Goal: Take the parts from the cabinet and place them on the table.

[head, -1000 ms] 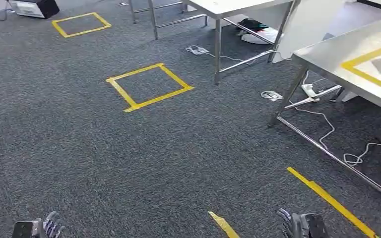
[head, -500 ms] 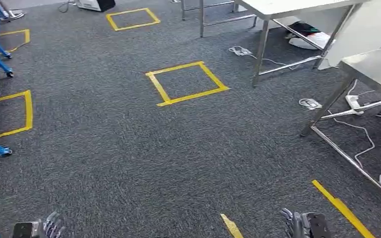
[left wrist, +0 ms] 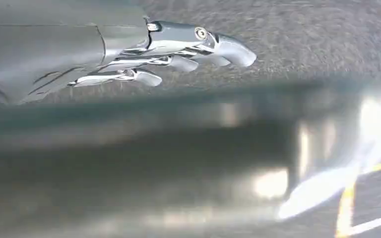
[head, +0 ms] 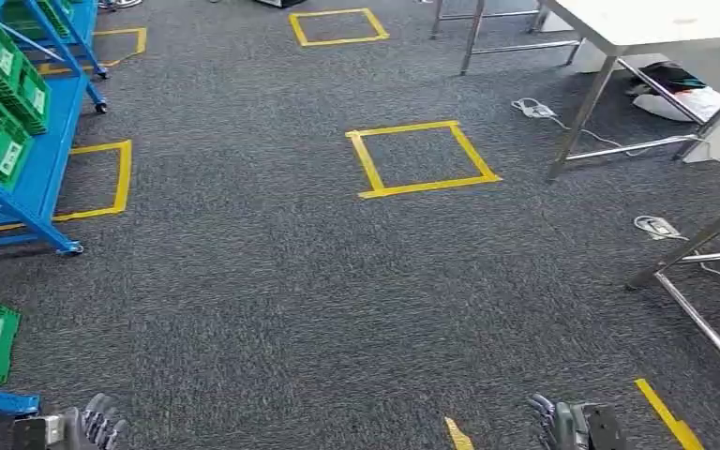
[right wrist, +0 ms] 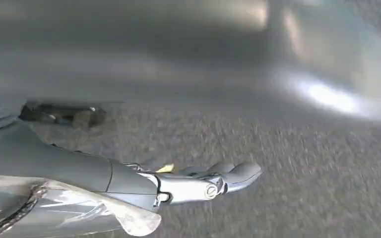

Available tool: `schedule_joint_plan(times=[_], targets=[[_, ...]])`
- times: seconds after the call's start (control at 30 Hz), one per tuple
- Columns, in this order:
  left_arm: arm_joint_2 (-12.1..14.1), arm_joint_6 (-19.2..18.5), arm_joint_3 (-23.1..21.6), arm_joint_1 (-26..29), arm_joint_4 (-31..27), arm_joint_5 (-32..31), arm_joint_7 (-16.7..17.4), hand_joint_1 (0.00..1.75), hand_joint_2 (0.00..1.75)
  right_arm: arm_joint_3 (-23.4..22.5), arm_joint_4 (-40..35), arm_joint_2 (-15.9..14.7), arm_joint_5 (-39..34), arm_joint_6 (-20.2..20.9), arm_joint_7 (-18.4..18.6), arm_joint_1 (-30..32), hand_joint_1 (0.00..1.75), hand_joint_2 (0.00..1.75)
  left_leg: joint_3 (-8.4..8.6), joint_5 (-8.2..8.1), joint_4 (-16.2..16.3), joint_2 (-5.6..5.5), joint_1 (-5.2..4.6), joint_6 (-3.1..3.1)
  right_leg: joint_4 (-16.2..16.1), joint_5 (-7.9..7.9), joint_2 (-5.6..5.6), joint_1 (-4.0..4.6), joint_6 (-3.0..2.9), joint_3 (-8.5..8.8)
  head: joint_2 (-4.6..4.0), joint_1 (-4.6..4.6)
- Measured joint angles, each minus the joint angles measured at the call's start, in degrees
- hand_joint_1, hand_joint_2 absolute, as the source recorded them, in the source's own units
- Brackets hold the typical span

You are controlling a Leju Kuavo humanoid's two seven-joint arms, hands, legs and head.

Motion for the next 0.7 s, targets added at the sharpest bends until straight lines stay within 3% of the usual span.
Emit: schedule_joint_plan(times=[0.03,0.07,0.1,0.17,0.2,0.3,0.33,0.37,0.4,0.43,0.47,0.53,0.57,0.6,0.63,0.67,0.7], targets=[[0.2,0.6,-0.6,0.0,-0.3,0.6,1.0,0.0,1.75,-0.8,0.3,0.4,0.5,0.2,0.7,0.1,0.0,1.75,0.26,-0.15,0.0,-0.23,-0.08,0.02,-4.4,2.95,0.02,0.05,-0.19,1.69,0.0,0.0],[0.4,1.1,-1.7,-0.1,-0.3,1.2,1.5,0.0,0.0,-1.9,1.2,0.9,1.6,0.3,1.4,0.2,0.0,0.0,0.55,-0.34,0.1,-0.56,-0.1,-0.12,-10.0,5.97,0.13,0.05,-0.47,4.11,0.0,-0.04],[0.6,1.4,-2.7,-0.3,-0.2,1.5,2.0,0.0,0.0,-3.0,2.4,1.5,2.7,0.3,2.0,0.2,0.0,0.0,0.57,-0.52,0.1,-0.74,-0.1,-0.3,-13.3,6.44,0.71,0.08,-0.65,5.55,0.0,0.0],[1.3,2.3,-4.9,-0.9,0.1,1.7,2.6,0.0,0.0,-5.2,4.6,2.6,4.7,0.8,2.9,0.6,0.0,0.0,0.04,-0.69,0.7,-1.06,-0.45,-0.68,-14.7,6.43,0.93,0.16,-0.92,6.33,0.0,-0.15],[1.7,2.7,-5.6,-1.0,0.5,1.7,2.9,0.0,0.0,-6.1,5.5,3.3,5.5,1.2,3.3,0.7,0.0,0.0,-0.03,-0.51,0.6,-1.03,-0.47,-0.06,-14.6,6.5,0.96,0.27,-0.75,6.31,0.0,-0.11],[2.6,3.9,-7.9,-1.4,2.7,1.7,3.4,0.0,0.0,-8.6,8.4,5.0,8.2,2.5,4.4,0.8,0.0,0.0,0.25,-0.57,0.3,-0.89,-0.39,0.0,-14.7,6.45,1.16,0.41,-0.87,6.35,0.0,-0.13],[3.2,4.4,-8.7,-1.5,3.6,1.7,3.6,0.0,0.0,-9.5,9.5,5.7,9.2,3.0,4.7,0.7,0.0,0.0,0.22,-0.63,0.3,-0.9,-0.65,-0.08,-15.4,6.81,1.09,-0.07,-0.45,6.52,0.0,-0.11],[3.6,4.7,-9.4,-1.5,4.2,1.7,4.0,0.0,0.0,-10.2,10.3,6.1,10.0,3.5,5.2,0.6,0.0,0.0,1.0,0.52,-1.2,-0.87,-0.69,0.82,-16.3,7.47,1.13,0.01,-0.05,7.06,0.0,-0.22],[3.7,5.1,-10.2,-1.6,4.8,1.6,4.1,0.0,0.0,-10.9,11.1,6.6,10.8,3.8,5.5,0.5,0.0,0.0,2.4,2.07,-4.3,-0.77,0.09,1.22,-16.4,6.97,0.89,0.13,-0.39,7.2,0.0,-0.26],[4.1,5.5,-11.1,-2.0,6.1,1.5,4.2,0.0,0.0,-11.7,12.5,7.1,11.9,4.4,5.8,0.5,0.0,0.0,3.15,3.0,-5.8,-0.68,-0.01,1.21,-15.7,5.89,0.62,0.33,-0.32,6.75,0.0,-0.04],[4.5,5.9,-11.7,-2.4,6.9,1.5,4.5,0.0,0.0,-12.3,13.7,7.5,12.7,4.8,6.3,0.4,0.0,0.0,3.2,3.5,-6.5,-0.74,0.21,1.21,-12.7,3.65,0.66,0.3,-0.27,5.39,0.0,-0.07],[5.0,6.7,-13.1,-3.1,8.4,1.3,5.1,0.0,0.0,-13.7,16.4,8.2,14.3,5.6,7.1,0.4,0.0,0.0,2.6,3.62,-6.3,-0.95,0.42,0.94,-4.6,-0.27,0.61,-0.12,0.46,1.82,0.0,-0.04],[5.3,7.1,-13.9,-3.4,9.4,1.2,5.2,0.0,0.0,-14.5,18.3,8.7,15.4,6.1,7.6,0.6,0.0,0.0,2.27,3.71,-6.2,-1.24,0.58,0.58,-1.8,-1.0,0.6,-0.52,1.01,0.68,0.0,-0.07],[5.8,7.6,-14.7,-3.9,10.4,1.1,5.4,0.0,0.0,-15.1,19.9,9.1,16.1,6.5,8.0,0.9,0.0,0.0,1.93,3.77,-5.9,-1.62,0.81,0.11,-2.2,-0.29,0.58,-0.92,1.45,1.07,0.0,-0.07],[6.2,7.9,-15.5,-4.5,11.1,1.1,5.5,0.0,0.0,-16.0,21.8,9.7,17.2,7.0,8.2,1.2,0.0,0.0,1.4,3.77,-5.3,-2.23,1.27,-0.58,-5.2,1.61,0.6,-1.43,2.03,2.88,0.0,-0.09],[6.6,8.2,-16.0,-5.1,11.5,1.1,5.6,0.0,0.0,-16.5,22.8,10.0,17.8,7.3,8.6,1.6,0.0,0.0,0.72,3.54,-4.3,-2.9,1.79,-1.36,-9.8,3.72,0.9,-2.04,2.72,5.52,0.0,-0.07],[6.9,8.7,-16.5,-5.7,12.0,1.1,5.9,0.0,0.0,-17.1,24.3,10.5,18.5,7.7,8.9,1.8,0.0,0.0,-0.22,3.11,-2.8,-3.54,2.31,-2.23,-14.6,5.28,2.16,-2.91,3.66,8.46,0.0,-0.07]])
